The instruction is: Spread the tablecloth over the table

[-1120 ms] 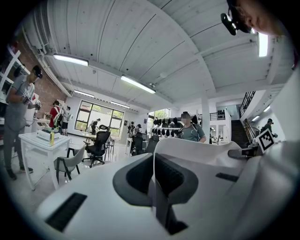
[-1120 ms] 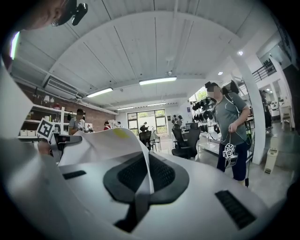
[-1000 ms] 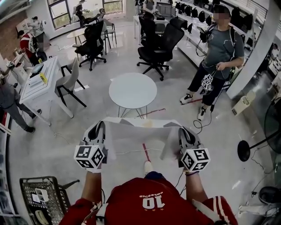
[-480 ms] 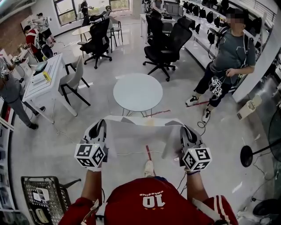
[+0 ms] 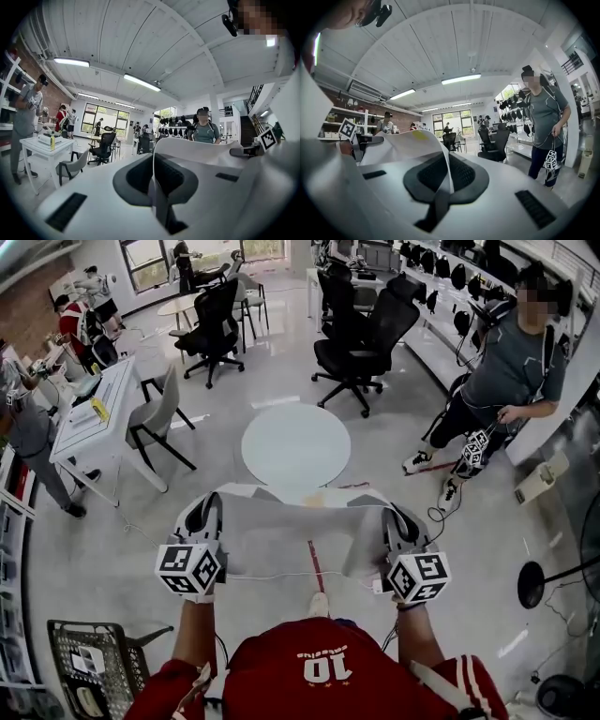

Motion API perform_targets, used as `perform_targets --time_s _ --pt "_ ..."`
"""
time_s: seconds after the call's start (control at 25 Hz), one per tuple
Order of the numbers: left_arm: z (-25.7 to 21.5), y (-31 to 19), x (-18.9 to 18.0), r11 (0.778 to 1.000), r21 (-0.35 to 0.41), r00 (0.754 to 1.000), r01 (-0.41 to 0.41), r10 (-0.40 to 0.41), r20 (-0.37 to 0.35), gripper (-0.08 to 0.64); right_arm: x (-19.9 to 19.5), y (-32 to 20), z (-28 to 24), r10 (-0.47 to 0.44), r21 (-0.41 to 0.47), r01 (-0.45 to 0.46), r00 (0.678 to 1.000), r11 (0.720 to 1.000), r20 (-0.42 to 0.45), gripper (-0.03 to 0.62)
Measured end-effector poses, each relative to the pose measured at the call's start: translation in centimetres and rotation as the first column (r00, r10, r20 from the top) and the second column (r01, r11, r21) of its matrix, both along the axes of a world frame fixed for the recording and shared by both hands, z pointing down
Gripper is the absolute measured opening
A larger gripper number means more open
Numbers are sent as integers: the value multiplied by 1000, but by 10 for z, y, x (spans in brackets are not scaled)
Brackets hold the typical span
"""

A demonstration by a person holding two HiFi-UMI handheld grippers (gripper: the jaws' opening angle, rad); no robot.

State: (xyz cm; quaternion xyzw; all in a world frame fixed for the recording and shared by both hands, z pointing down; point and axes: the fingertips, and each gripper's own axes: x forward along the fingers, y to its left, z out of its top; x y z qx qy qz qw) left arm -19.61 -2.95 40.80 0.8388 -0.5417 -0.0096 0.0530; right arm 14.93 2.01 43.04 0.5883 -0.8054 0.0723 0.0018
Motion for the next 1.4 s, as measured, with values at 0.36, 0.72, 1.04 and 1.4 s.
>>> perform_targets --time_s 0.36,0.72,1.04,1.4 --pt "4 -51 38 1000 -11 999 21 -20 25 9 39 -58 8 -20 6 19 1000 1000 20 15" --pt "-2 -74 63 999 -10 998 49 -48 42 9 64 -91 12 -56 9 55 997 998 45 16" --pt "-7 -90 67 999 0 997 41 -41 61 9 68 -110 15 -54 11 54 996 999 67 15" --pt "-6 -139 66 1000 8 999 24 -24 38 9 66 -149 15 -35 -1 35 998 999 48 15"
